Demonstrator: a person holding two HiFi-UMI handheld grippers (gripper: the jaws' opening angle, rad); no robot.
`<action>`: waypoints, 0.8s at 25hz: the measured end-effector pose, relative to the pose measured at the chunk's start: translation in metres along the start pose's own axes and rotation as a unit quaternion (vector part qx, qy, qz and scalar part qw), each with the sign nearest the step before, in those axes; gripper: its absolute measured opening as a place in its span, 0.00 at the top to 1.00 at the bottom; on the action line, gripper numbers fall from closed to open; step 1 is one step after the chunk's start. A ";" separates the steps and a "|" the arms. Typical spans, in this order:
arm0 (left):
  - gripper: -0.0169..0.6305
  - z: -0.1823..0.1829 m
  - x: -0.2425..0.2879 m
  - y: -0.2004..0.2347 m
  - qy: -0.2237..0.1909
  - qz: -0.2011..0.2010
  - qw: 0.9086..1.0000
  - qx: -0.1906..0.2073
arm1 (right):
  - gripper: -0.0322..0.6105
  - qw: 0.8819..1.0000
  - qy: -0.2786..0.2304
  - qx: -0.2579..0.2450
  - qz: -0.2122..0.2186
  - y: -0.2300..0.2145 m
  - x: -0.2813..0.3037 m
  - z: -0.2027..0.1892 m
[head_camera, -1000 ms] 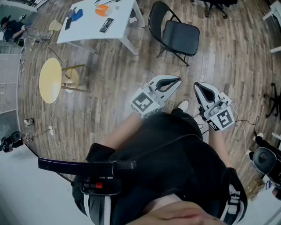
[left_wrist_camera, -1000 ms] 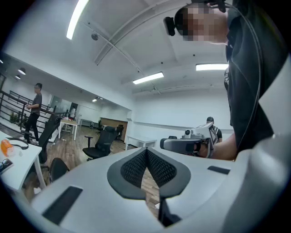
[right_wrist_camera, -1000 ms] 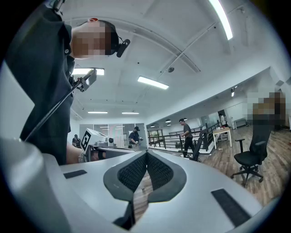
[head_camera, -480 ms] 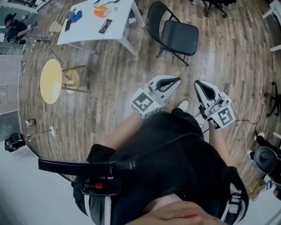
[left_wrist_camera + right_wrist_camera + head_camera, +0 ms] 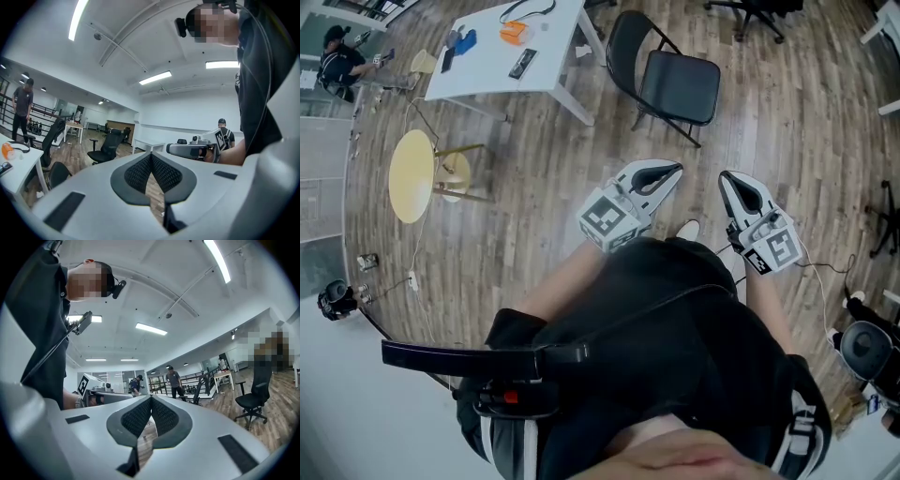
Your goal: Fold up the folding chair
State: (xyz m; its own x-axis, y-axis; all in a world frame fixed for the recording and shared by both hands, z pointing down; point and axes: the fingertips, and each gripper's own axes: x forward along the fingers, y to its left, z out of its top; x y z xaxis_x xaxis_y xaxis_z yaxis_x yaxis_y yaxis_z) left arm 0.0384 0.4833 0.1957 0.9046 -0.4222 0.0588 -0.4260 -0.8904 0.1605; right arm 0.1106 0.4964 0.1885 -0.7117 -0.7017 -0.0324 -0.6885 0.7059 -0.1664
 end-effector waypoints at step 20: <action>0.97 0.009 0.056 0.077 -0.014 0.042 0.999 0.004 | 0.93 1.000 0.003 0.015 0.020 -0.076 0.055 -0.007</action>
State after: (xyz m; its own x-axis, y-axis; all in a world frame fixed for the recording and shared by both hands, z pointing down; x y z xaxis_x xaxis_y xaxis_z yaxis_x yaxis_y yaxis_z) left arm 0.0556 0.3895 0.2030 0.8648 -0.5001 0.0438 -0.5007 -0.8528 0.1483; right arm 0.1226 0.4043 0.2063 -0.7395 -0.6723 -0.0333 -0.6550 0.7301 -0.1947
